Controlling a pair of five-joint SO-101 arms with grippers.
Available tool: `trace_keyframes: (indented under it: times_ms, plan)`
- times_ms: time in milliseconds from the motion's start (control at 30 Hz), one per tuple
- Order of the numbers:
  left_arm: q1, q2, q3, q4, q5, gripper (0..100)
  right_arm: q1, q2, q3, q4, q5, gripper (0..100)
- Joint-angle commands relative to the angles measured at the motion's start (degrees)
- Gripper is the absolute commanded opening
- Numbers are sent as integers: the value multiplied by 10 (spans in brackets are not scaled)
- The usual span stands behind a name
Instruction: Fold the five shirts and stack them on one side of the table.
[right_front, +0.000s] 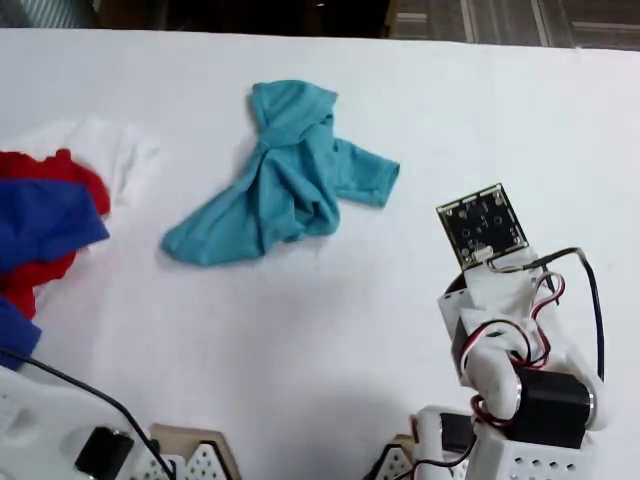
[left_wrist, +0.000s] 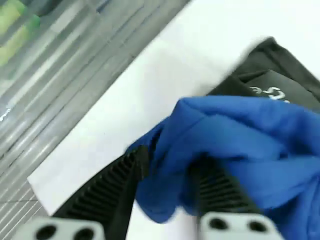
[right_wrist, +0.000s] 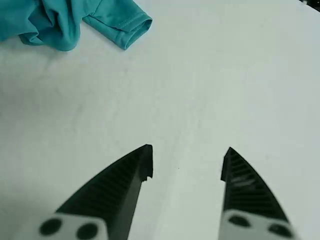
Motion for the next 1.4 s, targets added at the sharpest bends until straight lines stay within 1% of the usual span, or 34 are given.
trace_keyframes:
  times_ms: [0,133,200,367,533,600,667,733,867,933,1033,1133,1200,1267,1367]
  plan:
    - [15,-9,-28,2,-1,219,0,6,-3,0,3,230]
    - [25,-8,-73,7,0,211,0,6,-3,1,3,230]
    - [35,-9,-101,22,1,211,0,6,-3,1,2,230]
    - [92,-9,-200,133,1,211,0,7,-2,-9,-2,230]
    - [189,-9,-320,291,4,213,0,12,4,-48,-6,231]
    - [236,-9,-358,355,27,214,0,12,19,-69,-34,231]
    - [267,-10,-370,353,58,214,-7,13,40,-94,-59,232]
    - [289,-8,-364,353,73,214,-37,13,56,-115,-67,232]
    - [335,-14,-304,353,73,214,-128,15,62,-155,-69,231]
    - [354,-28,-243,353,74,214,-162,34,62,-184,-70,231]
    - [392,-64,-121,353,74,214,-186,98,58,-230,-70,231]
    - [440,-101,30,349,74,214,-186,189,25,-265,-70,231]
    - [472,-120,124,320,89,214,-187,248,-20,-268,-70,231]
    - [500,-138,200,268,105,214,-188,293,-67,-265,-70,231]
    - [541,-149,284,188,109,215,-188,336,-132,-244,-70,231]
